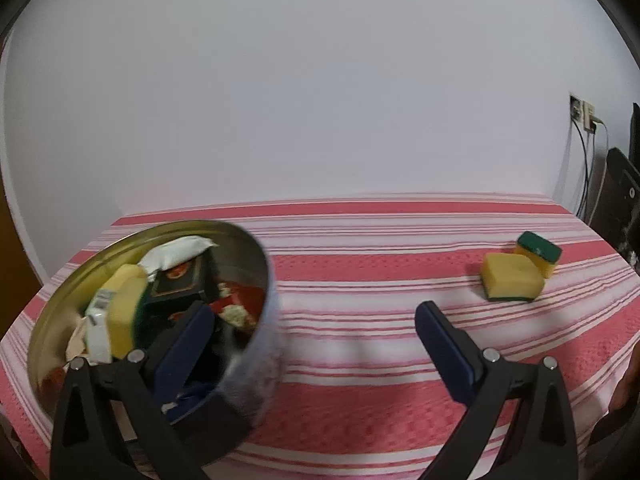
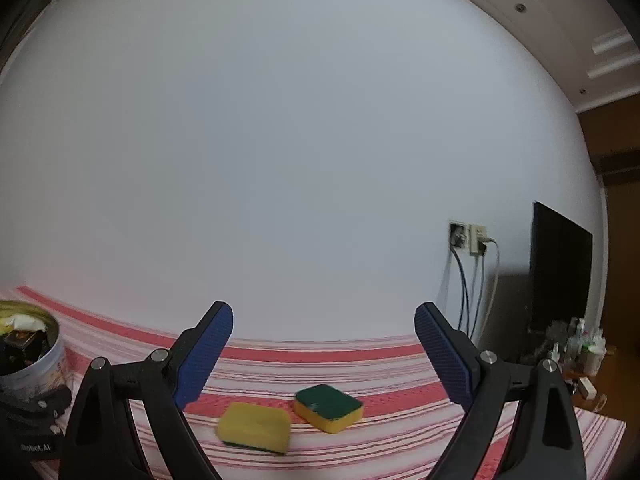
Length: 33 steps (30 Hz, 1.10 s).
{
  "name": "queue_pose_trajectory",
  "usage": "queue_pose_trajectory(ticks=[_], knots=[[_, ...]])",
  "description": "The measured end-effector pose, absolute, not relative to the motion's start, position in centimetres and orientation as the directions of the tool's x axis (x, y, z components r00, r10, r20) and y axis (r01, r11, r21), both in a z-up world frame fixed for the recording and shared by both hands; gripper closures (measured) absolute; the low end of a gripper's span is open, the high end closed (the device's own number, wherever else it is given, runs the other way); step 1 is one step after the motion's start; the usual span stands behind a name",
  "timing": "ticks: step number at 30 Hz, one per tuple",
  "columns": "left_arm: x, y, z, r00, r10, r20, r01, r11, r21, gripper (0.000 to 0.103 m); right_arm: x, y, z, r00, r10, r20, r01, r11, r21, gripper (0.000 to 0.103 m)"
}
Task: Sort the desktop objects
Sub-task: 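Withdraw both grippers from the tin toward the two yellow sponges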
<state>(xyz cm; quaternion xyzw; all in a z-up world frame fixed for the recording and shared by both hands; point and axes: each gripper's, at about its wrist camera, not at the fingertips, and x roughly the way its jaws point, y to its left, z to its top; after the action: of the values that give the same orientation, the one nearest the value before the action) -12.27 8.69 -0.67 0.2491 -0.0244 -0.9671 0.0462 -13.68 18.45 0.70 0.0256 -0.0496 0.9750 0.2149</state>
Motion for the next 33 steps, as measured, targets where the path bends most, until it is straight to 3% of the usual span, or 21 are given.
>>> queue_pose_trajectory(ticks=[10,33], knots=[[-14.2,12.6,-1.2,-0.846,-0.03,-0.533,-0.019,-0.996,0.086,0.001,-13.7,24.7,0.5,-0.88,0.475,0.016,-0.473,-0.878,0.068,0.009],[-21.1,23.5,-2.5,-0.718,0.217,-0.661,-0.279,-0.96,-0.012,0.002,-12.1,30.2,0.4,-0.758,0.649,-0.067,-0.646,-0.732,0.216,0.009]])
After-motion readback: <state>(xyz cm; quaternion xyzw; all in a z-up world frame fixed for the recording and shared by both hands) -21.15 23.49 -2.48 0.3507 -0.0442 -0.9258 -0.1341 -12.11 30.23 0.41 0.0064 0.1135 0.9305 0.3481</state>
